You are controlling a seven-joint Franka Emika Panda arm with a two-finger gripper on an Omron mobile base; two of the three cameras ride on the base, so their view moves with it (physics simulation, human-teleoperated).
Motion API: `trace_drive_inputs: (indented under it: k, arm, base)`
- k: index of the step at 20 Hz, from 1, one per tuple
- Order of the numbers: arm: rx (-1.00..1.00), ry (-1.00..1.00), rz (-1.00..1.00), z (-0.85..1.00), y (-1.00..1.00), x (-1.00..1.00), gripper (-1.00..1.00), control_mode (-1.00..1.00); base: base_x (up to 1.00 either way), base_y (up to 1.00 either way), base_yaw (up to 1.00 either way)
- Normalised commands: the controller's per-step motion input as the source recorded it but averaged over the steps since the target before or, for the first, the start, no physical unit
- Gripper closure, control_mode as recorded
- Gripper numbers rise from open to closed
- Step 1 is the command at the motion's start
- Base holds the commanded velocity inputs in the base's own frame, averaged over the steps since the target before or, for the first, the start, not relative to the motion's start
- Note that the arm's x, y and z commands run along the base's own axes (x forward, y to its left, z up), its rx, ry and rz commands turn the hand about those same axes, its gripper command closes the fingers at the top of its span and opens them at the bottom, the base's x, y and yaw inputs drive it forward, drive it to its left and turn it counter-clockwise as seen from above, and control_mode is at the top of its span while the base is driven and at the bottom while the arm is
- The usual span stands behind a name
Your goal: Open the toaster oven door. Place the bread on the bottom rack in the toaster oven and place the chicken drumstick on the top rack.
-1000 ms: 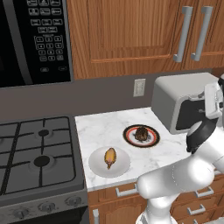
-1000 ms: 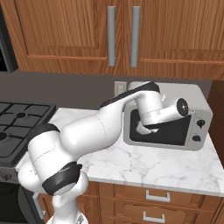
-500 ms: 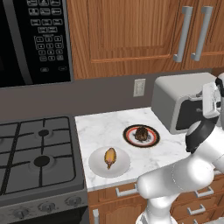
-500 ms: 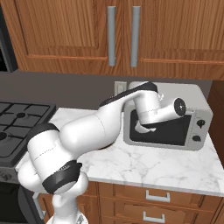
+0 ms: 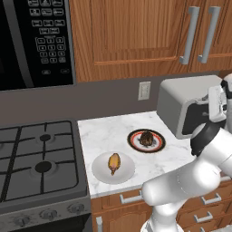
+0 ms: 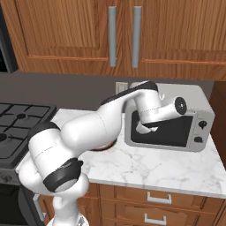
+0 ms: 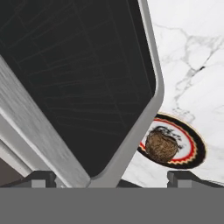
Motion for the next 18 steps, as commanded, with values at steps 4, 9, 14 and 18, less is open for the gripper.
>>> trace_drive_inputs:
  k: [4,9,14,18]
  arm:
    - [0.00,0.11,0.00,-0.33,0.00,-0.01,-1.00,-1.00]
    - [0.00,0.13,0.00,-0.45,0.00,-0.13,-1.00,-1.00]
    - [0.00,0.12,0.00,-0.51,0.00,-0.20,-1.00,-1.00]
    - [0.00,0.06,-0.01,-0.51,0.00,-0.32,-1.00,-1.00]
  base:
    - [0.00,0.00,0.00]
    - [0.00,0.00,0.00]
    - [0.00,0.00,0.00]
    - [0.00,0.00,0.00]
